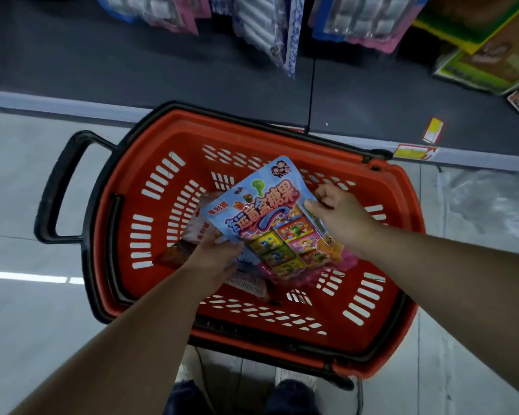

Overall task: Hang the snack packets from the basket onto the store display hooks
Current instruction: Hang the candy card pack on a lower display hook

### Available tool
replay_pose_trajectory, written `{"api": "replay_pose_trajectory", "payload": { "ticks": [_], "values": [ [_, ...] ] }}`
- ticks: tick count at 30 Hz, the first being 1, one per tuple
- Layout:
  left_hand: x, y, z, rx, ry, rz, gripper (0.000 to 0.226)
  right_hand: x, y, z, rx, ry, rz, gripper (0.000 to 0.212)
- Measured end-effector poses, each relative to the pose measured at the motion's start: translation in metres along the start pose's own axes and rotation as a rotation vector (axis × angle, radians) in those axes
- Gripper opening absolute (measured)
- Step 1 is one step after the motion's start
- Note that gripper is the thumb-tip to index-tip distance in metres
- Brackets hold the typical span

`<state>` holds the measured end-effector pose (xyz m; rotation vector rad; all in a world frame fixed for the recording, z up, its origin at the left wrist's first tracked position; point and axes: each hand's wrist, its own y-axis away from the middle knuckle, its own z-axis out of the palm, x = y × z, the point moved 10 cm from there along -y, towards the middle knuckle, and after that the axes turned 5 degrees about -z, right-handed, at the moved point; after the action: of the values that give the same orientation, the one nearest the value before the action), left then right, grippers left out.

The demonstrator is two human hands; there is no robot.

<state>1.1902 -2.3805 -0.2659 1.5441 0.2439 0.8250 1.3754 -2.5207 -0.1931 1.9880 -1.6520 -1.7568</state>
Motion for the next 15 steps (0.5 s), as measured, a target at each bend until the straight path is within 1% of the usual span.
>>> {"api": "replay_pose_trajectory", "payload": {
  "ticks": [1, 3, 5, 7, 8, 10, 12, 15],
  "values": [
    [0.005, -0.001, 0.000, 0.002, 0.007, 0.038, 0.027, -0.001, 0.003, -0.002, 0.024, -0.024, 0.017, 0.014],
    [0.020, 0.000, -0.009, 0.088, 0.005, 0.132, 0.012, -0.006, 0.004, -0.007, 0.096, -0.112, 0.030, 0.017],
    [0.033, 0.008, -0.019, 0.145, -0.001, 0.195, 0.008, -0.015, 0.007, -0.012, 0.159, -0.184, 0.020, 0.014],
    [0.049, 0.021, -0.024, 0.137, 0.000, 0.237, 0.002, -0.027, 0.010, -0.016, 0.195, -0.207, 0.013, 0.010],
    [0.058, 0.030, -0.025, 0.124, -0.006, 0.249, 0.005, -0.033, 0.012, -0.018, 0.206, -0.214, 0.015, 0.010],
    [0.078, 0.047, -0.031, 0.123, -0.012, 0.282, 0.006, -0.044, 0.021, -0.019, 0.206, -0.217, 0.030, 0.018],
    [0.103, 0.067, -0.039, 0.136, 0.000, 0.341, 0.006, -0.058, 0.031, -0.018, 0.166, -0.191, 0.034, 0.024],
    [0.137, 0.099, -0.047, 0.139, -0.011, 0.394, 0.008, -0.084, 0.051, -0.021, 0.131, -0.193, 0.019, 0.025]
  ]
}}
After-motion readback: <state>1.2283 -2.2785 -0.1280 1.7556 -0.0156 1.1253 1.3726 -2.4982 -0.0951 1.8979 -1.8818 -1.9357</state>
